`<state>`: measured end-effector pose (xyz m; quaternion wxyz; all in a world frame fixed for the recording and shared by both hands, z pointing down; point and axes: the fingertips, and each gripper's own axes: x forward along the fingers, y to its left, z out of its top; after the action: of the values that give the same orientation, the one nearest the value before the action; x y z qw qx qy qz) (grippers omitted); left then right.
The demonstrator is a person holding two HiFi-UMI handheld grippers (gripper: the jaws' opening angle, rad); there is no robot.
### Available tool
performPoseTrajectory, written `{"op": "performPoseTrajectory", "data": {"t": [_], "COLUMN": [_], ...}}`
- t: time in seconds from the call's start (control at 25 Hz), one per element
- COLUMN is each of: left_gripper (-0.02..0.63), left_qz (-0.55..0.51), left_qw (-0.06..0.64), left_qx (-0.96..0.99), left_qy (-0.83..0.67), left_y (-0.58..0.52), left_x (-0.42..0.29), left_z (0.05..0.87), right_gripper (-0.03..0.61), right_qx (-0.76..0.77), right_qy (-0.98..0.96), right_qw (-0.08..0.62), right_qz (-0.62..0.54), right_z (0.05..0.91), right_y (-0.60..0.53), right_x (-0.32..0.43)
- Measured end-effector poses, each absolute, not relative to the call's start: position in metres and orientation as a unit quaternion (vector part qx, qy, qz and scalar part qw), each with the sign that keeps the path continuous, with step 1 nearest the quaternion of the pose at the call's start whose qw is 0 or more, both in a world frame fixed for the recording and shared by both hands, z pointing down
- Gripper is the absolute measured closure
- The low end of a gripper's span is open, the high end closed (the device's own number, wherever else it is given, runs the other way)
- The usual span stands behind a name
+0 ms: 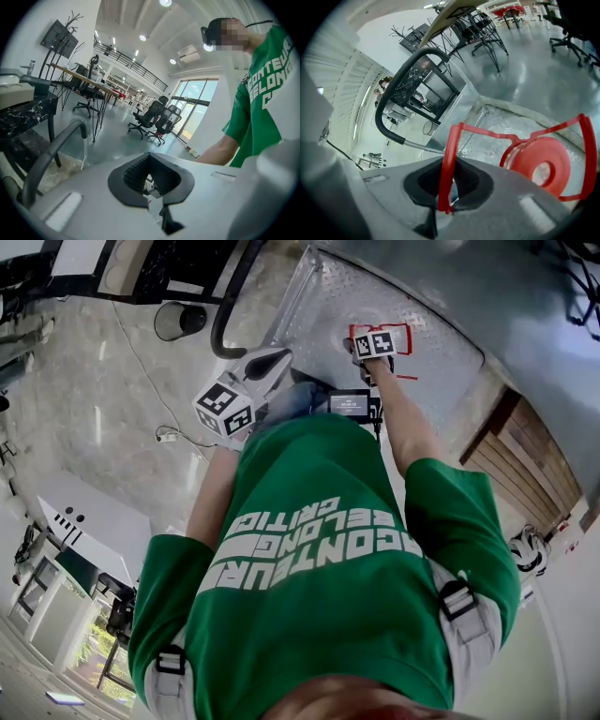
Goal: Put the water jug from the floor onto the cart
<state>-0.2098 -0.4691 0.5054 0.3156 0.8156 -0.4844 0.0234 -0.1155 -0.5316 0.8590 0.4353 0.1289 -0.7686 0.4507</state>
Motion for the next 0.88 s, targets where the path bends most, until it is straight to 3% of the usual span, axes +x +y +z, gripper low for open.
{"op": "performPoseTrajectory", "data": {"t": [0.16, 0.4, 0.6, 0.68, 0.8, 0.88], "left_gripper": [0.606, 0.606, 0.606, 0.606, 0.606, 0.606], "left_qz": [0.025, 0.028, 0.030, 0.030, 0.032, 0.034], "left_qw": [0.319, 0.310, 0.297, 0.290, 0.283, 0.279], "left_qx": [0.819, 0.837, 0.856, 0.867, 0.880, 0.888], "left_qy": [-0.477, -0.451, -0.422, -0.405, -0.381, -0.364], "left_y": [-0.473, -0.481, -0.488, -0.491, -0.496, -0.499], "left_x": [-0.215, -0.205, -0.179, -0.166, -0.152, -0.144], "left_z": [0.510, 0.507, 0.497, 0.491, 0.488, 0.487], "right_gripper": [0.498, 0.476, 0.477, 0.484, 0.584, 0.586], "right_qx": [0.112, 0.133, 0.196, 0.228, 0.282, 0.316], "right_qy": [-0.768, -0.781, -0.802, -0.814, -0.836, -0.845], "right_qw": [0.426, 0.379, 0.322, 0.303, 0.271, 0.243], "right_qz": [0.464, 0.478, 0.463, 0.440, 0.386, 0.357], "right_z": [0.859, 0.830, 0.783, 0.758, 0.715, 0.682], "right_y": [-0.528, -0.547, -0.576, -0.586, -0.602, -0.609], "right_x": [-0.133, -0.129, -0.080, -0.051, -0.013, 0.011]}}
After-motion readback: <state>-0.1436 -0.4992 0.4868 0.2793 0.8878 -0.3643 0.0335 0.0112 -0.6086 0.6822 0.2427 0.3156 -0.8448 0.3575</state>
